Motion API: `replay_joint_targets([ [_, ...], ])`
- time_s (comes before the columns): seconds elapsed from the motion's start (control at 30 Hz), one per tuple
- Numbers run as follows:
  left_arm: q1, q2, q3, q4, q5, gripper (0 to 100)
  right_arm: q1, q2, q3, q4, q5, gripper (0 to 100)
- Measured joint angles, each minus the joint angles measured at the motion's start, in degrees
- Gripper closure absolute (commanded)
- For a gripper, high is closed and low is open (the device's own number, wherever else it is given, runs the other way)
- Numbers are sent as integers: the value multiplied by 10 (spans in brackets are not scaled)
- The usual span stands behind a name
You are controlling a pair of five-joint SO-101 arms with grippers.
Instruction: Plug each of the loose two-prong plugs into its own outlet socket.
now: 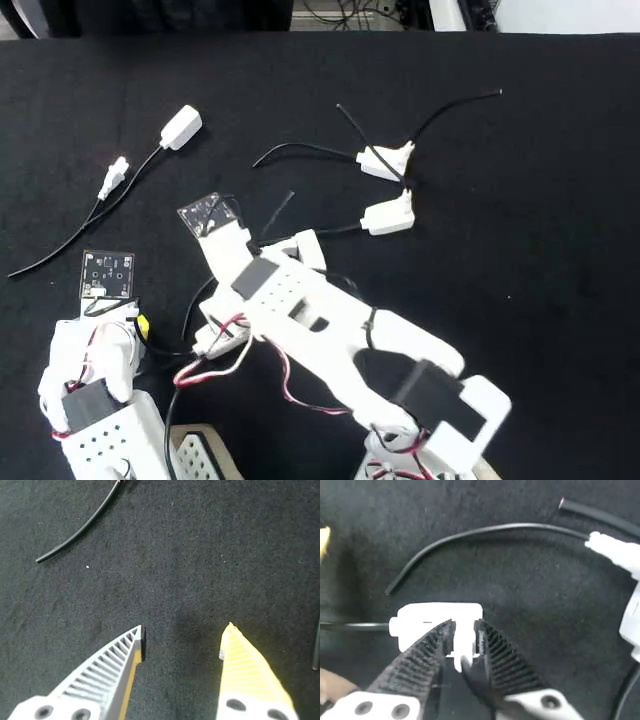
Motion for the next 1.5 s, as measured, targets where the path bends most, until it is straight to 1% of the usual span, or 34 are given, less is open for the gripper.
replay_joint_targets([
  [0.1,0,0,0,0,0,751,2,7,-18,34,5,986],
  [0.17,0,0,0,0,0,751,18,2,-14,45,18,986],
  [0.27,0,0,0,0,0,751,68,-5,-13,55,44,986],
  [0.43,-1,0,0,0,0,751,180,-11,-12,57,90,986],
  [0.53,-1,0,0,0,0,751,238,-11,-12,33,99,986],
  [0.67,-1,0,0,0,0,751,290,-11,-12,4,100,986],
  [0.87,-1,0,0,0,0,751,351,-11,-33,-3,100,984],
  [0.97,-1,0,0,0,0,751,359,-11,-36,-7,100,979],
  [1.0,-1,0,0,0,0,751,359,-11,-36,-11,100,957],
  [1.03,-1,0,0,0,0,751,359,-11,-36,-14,100,917],
  [1.17,-1,0,0,-1,0,751,340,-11,-36,-14,100,698],
  [1.2,-1,0,0,-4,0,751,334,-11,-36,-14,100,661],
  [1.23,-1,0,0,-9,0,751,327,-13,-36,-14,99,645],
  [1.3,-1,0,0,-22,0,749,316,-25,-36,-6,99,657],
  [1.37,-1,0,0,-32,16,747,313,-47,-37,18,99,692],
  [1.5,-1,1,-30,-37,69,746,310,-116,-59,98,108,823],
])
